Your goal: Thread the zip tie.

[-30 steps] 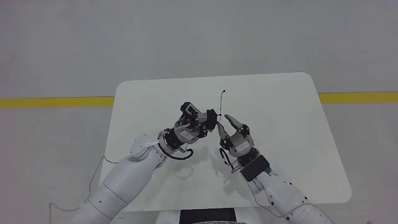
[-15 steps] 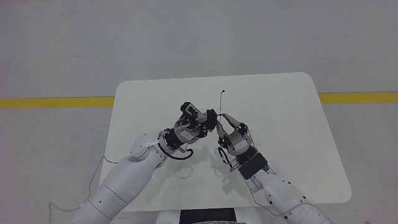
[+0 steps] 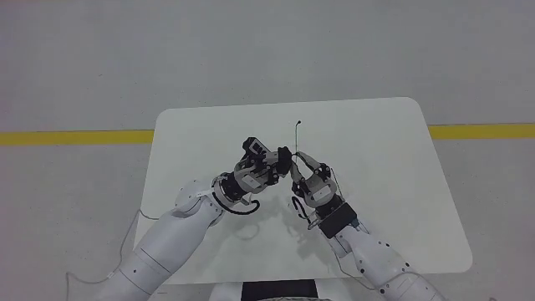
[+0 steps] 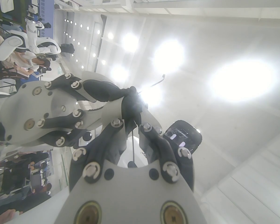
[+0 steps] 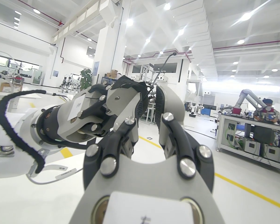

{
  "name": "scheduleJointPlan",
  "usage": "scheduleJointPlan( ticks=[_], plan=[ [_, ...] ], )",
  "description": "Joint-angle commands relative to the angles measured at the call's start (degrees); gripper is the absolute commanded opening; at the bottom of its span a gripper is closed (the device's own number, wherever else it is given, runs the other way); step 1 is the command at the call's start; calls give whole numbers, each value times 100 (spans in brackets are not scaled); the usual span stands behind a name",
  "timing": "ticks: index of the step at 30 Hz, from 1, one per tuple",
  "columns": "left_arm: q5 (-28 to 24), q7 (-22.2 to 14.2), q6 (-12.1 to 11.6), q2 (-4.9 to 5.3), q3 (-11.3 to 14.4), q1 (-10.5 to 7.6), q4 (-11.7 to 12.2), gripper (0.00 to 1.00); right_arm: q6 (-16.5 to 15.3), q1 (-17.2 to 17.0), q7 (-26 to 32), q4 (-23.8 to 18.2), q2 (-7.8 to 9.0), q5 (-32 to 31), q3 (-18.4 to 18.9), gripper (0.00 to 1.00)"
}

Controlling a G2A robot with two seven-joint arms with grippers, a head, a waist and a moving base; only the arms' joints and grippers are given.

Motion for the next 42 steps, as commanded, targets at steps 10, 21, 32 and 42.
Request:
scheduleJointPlan(
  ticks=[10, 21, 32, 42],
  plan=[
    [0, 0, 0, 0, 0, 0, 0, 0, -6, -18, 5, 55, -55, -120, 73, 0],
    [0, 0, 0, 0, 0, 0, 0, 0, 21, -119, 93, 242, -79, -304, 183, 0],
    [0, 0, 0, 0, 0, 0, 0, 0, -22, -168, 199, 493, -82, -412, 202, 0],
    [0, 0, 0, 0, 0, 0, 0, 0, -110, -178, 308, 742, -116, -393, 205, 0]
  ],
)
